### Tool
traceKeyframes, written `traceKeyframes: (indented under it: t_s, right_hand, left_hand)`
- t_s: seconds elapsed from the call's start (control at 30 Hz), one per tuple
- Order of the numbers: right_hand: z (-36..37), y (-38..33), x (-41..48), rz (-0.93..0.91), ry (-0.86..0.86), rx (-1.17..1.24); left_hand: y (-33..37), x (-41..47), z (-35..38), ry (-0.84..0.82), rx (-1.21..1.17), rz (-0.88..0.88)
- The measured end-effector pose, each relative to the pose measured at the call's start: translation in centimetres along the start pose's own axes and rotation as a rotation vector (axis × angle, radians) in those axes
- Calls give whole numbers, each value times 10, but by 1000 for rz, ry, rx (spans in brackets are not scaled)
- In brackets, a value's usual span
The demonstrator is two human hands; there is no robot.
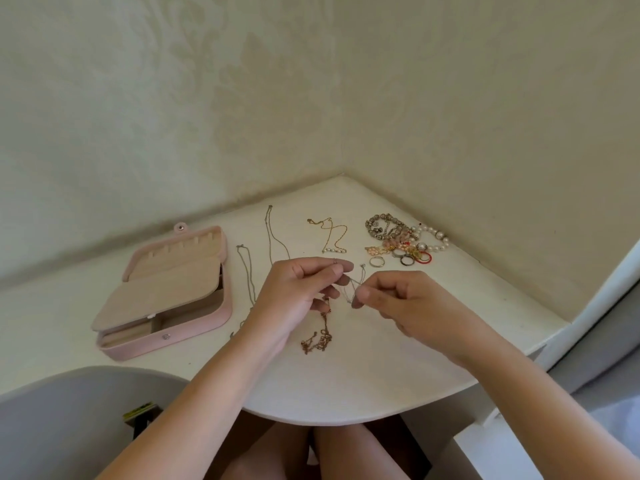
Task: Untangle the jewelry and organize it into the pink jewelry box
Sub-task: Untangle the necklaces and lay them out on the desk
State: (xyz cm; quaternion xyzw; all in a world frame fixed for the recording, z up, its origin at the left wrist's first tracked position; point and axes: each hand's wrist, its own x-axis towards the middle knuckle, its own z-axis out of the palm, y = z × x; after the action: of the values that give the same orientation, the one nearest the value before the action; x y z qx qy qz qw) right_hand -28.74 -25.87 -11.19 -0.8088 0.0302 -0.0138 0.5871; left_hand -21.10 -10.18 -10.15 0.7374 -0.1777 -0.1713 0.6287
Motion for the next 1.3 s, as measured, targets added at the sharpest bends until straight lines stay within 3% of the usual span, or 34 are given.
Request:
traceKeyframes:
  t_s: [0.13, 0.4, 0.8, 0.93, 1.13, 1.3]
  right_hand:
    - [-10, -5, -1, -26, -7, -73]
    - [-23, -7, -6, 20, -60, -72]
    - [-27, -8, -4, -25, -81, -24]
    - [-30, -8, -5, 2, -70, -27]
    - [-25, -3, 0, 88, -109, -139]
    - [-14, -8, 7, 139, -224, -137]
  left_hand:
    - [-4, 3, 4, -5, 61, -24]
    - [0, 5, 4, -177, -302, -148]
    - [5, 2, -2, -325, -263, -261]
    - [7, -4, -3, -312, -64, -222]
    - [32, -8, -14, -409, 644, -165]
    - [55, -4, -17, -220, 1072, 44]
